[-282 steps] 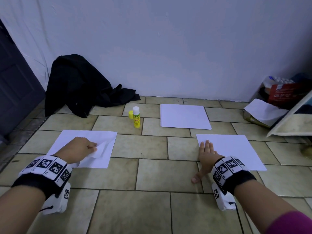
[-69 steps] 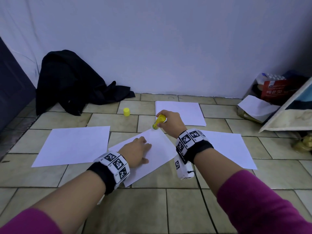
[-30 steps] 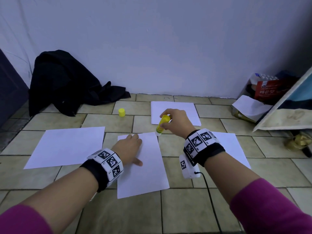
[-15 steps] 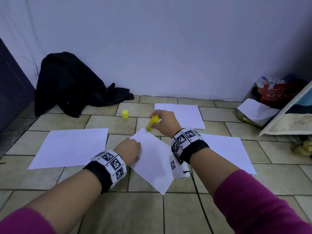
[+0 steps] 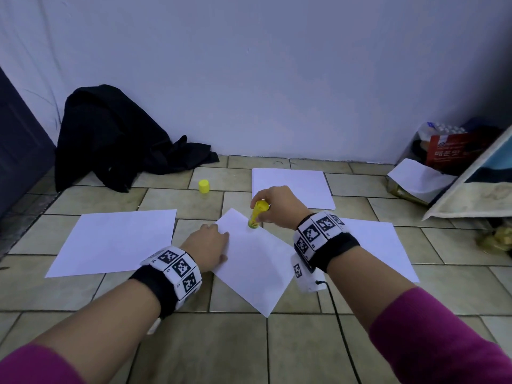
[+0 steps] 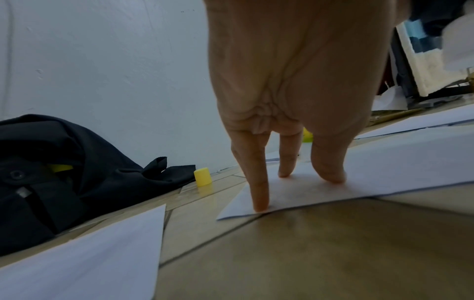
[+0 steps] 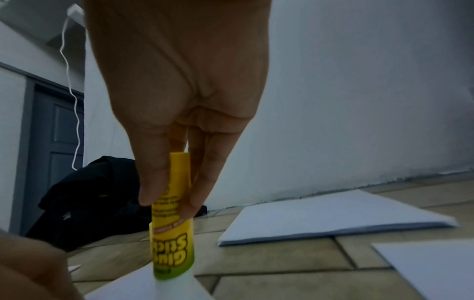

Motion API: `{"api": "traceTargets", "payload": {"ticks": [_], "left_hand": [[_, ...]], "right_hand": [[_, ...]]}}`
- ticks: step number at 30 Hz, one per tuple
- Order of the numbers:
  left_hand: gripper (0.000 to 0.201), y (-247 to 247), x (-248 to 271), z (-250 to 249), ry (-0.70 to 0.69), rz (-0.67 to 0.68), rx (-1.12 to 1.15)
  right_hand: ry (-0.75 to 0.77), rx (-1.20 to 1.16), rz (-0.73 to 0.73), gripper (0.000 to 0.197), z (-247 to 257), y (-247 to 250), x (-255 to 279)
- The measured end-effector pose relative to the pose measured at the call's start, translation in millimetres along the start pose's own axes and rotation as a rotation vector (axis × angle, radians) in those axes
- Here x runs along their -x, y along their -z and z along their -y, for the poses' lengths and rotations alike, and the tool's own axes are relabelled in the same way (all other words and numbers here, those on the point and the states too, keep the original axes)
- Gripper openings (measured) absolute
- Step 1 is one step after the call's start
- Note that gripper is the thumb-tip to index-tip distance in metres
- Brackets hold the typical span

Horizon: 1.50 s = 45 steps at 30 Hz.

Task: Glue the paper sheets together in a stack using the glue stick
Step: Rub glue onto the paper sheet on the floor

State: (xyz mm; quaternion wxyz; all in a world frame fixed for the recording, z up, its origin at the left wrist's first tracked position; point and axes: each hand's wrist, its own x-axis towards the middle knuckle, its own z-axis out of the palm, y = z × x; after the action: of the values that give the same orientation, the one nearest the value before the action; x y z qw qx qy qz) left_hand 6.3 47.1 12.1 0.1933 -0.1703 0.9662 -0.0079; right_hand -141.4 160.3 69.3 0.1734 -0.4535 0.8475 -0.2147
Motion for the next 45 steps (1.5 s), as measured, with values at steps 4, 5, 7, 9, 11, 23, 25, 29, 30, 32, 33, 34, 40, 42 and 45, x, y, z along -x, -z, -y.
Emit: {"api": "traceTargets", "payload": {"ticks": [4, 5, 7, 9, 11, 23, 25, 29, 30, 32, 33, 34, 40, 42, 45], "left_hand": [[0.047, 0, -3, 5, -0.013, 0.019, 0.030], [0.048, 1, -4, 6, -0.013, 0.020, 0.046], [0.051, 1, -4, 10, -0.012, 0.015, 0.100], [0.054, 2, -3, 16, -0.018, 0.002, 0.179], [0.056, 2, -2, 24, -0.013, 0.007, 0.304], [0.067, -4, 1, 39, -0.028, 0.034, 0.282], [0.071, -5, 2, 39, -0.024, 0.028, 0.255], [0.074, -9, 5, 35, -0.039, 0.028, 0.149], [0.075, -10, 5, 34, -0.045, 0.054, 0.132], [0.079, -13, 4, 34, -0.040, 0.103, 0.127], [0.083, -14, 4, 34, -0.037, 0.121, 0.135], [0.086, -16, 4, 35, -0.034, 0.137, 0.141], [0.098, -23, 2, 33, 0.001, 0.229, 0.121], [0.092, -23, 2, 33, 0.011, 0.215, 0.139], [0.103, -27, 1, 32, 0.031, 0.215, 0.154]], "right_hand": [[-0.002, 0.086, 0.051, 0.025, -14, 13, 22], [-0.007, 0.098, 0.067, 0.025, -17, 15, 27], [-0.013, 0.134, 0.096, 0.025, -23, 21, 37], [-0.020, 0.166, 0.125, 0.025, -28, 27, 45], [-0.036, 0.177, 0.148, 0.024, -35, 32, 51], [-0.215, -0.334, -0.086, 0.018, -56, 59, 58], [-0.262, -0.677, -0.250, 0.016, -57, 57, 56], [-0.350, -1.385, -0.274, 0.007, -54, 37, 44], [-0.375, -1.528, -0.247, 0.009, -54, 31, 40], [-0.412, -1.694, -0.177, 0.011, -51, 18, 31], [-0.414, -1.722, -0.134, 0.014, -48, 11, 27], [-0.400, -1.722, -0.080, 0.016, -44, 4, 22], [-0.334, -1.142, 0.045, 0.011, -18, -27, -13], [-0.330, -0.918, -0.031, 0.014, -9, -31, -26], [-0.268, -0.656, -0.089, 0.022, 8, -36, -44]]}}
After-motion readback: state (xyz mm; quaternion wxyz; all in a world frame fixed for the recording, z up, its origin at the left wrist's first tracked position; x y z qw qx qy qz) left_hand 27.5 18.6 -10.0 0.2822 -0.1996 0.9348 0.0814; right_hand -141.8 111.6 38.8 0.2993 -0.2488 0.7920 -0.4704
